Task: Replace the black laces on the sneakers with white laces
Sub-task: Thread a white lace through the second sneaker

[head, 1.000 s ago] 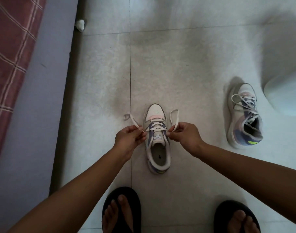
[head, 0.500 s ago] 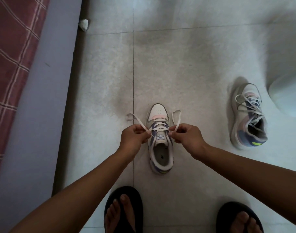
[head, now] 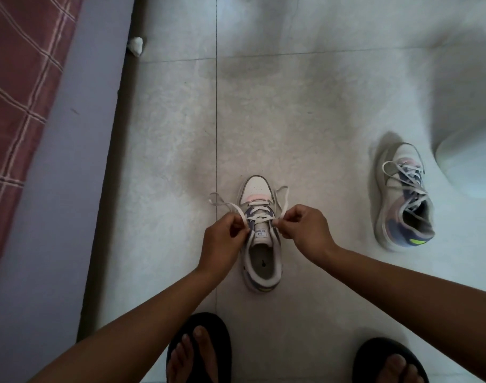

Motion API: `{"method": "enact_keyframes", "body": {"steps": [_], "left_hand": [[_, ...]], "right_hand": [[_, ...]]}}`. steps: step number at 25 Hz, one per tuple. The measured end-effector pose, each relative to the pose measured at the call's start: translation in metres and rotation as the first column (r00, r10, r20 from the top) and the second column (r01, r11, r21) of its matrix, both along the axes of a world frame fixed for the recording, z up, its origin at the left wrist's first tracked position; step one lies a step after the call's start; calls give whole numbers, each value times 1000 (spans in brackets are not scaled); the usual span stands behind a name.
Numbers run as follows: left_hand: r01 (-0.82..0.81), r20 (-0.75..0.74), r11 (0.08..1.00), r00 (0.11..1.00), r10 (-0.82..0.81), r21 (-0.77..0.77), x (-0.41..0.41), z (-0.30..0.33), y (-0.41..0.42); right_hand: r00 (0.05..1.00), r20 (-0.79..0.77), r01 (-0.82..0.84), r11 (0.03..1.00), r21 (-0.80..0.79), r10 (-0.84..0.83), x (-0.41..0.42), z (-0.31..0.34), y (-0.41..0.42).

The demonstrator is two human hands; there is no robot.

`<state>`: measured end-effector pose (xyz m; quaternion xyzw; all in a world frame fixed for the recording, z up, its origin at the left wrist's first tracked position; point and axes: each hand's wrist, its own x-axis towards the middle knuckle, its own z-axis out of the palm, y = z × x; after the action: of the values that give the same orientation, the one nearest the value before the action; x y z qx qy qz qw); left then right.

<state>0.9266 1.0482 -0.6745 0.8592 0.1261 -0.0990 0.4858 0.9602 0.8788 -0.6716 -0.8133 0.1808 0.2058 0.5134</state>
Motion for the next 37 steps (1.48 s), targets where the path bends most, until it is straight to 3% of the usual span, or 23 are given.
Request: {"method": "enact_keyframes", "body": {"steps": [4,8,11,16,19,21,26,29,31,32,33,35,36,37], "left_hand": [[200,238,944,935,-264,263,-16,2,-6],[234,262,902,903,-340,364,-25,0,-10],[215,192,923,939,-285,319,-23,1,-14],[-10,57,997,998,6,78,-17,6,-19],[-70,-76,998,995,69,-10,-8,5,-13],[-63,-115,998,992,60,-19,-4,4,-7],[-18,-125,998,992,12,-53,0,3,-4],[-28,-128,998,992,20,-57,1,4,-3],[-28,-129,997,991,20,-65,1,4,-4],[-24,-131,998,991,15,-66,0,5,-5],[-15,-127,998,992,7,-58,-1,5,-6],[-4,-103,1000,995,2,-19,-2,4,-9],[-21,-91,1000,996,21,-3,-2,4,-10],[-54,-87,999,995,53,-6,-2,4,-12]], "right_hand": [[929,177,-275,925,-261,326,-14,8,4],[881,168,-354,851,-387,443,-9,12,7],[836,190,-404,813,-420,514,-21,10,17],[810,150,-453,768,-453,566,-22,7,14],[707,59,-548,599,-585,704,-21,5,11],[687,0,-574,543,-613,727,-19,8,15],[531,-213,-675,257,-692,820,-1,16,32],[511,-271,-675,185,-714,816,-5,14,40],[516,-124,-559,223,-799,848,-11,16,34],[461,-30,-481,221,-848,887,-12,15,28],[348,93,-410,240,-880,933,-13,10,22],[33,284,-376,275,-885,958,-10,3,6],[-21,319,-427,280,-860,948,-8,-1,2],[66,351,-528,331,-782,934,-7,-3,3]]}}
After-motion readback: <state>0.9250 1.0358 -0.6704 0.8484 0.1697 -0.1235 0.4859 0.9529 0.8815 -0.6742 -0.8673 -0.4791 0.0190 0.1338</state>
